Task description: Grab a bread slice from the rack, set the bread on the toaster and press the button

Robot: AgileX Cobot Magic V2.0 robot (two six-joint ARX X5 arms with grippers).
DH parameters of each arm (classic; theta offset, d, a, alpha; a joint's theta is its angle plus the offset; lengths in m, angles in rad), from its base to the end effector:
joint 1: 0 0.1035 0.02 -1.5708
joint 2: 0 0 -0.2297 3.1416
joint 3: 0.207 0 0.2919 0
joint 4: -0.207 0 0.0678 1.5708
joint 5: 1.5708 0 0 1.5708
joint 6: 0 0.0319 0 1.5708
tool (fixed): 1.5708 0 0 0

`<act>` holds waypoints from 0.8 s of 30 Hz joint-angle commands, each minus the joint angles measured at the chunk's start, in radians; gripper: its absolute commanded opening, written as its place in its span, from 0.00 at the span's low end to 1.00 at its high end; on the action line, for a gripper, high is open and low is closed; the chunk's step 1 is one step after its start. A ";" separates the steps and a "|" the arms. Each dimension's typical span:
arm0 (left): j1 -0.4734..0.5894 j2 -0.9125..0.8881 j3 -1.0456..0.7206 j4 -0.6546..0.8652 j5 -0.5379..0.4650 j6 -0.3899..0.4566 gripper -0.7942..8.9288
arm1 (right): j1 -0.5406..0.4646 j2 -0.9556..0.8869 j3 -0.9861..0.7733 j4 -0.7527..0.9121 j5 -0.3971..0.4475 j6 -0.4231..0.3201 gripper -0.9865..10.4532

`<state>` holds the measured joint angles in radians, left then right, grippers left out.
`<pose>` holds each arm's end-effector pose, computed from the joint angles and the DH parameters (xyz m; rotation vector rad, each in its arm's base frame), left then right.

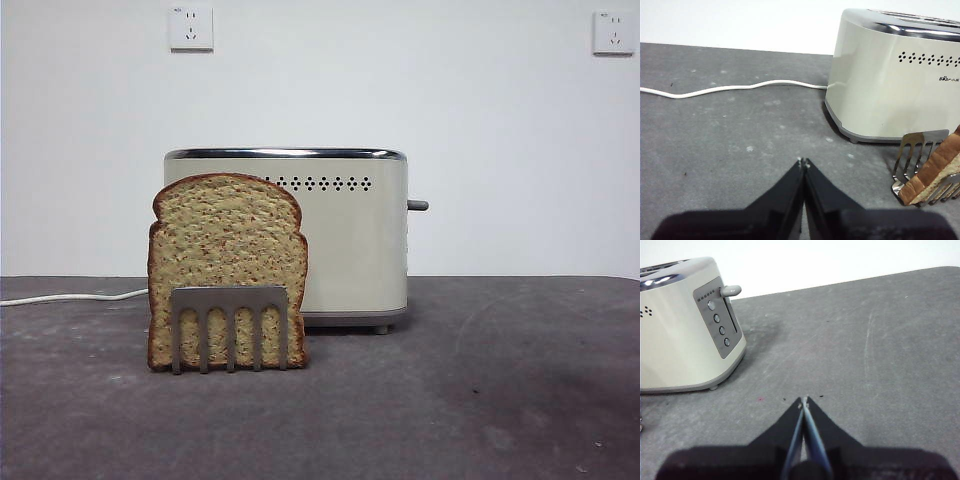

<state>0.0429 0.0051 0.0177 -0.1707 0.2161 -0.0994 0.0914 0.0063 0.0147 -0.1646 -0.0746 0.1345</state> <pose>0.1731 0.0006 0.1527 -0.1194 0.1655 -0.1649 0.1729 0.0182 0.1518 0.1326 0.1673 0.1549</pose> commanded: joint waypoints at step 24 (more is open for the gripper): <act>0.003 0.095 0.315 -0.050 0.116 -0.133 0.07 | 0.002 0.227 0.352 -0.032 -0.121 0.286 0.08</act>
<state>0.0429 0.0841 0.3096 -0.2104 0.3126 -0.2310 0.0914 0.2134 0.3378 -0.1974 -0.1806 0.4309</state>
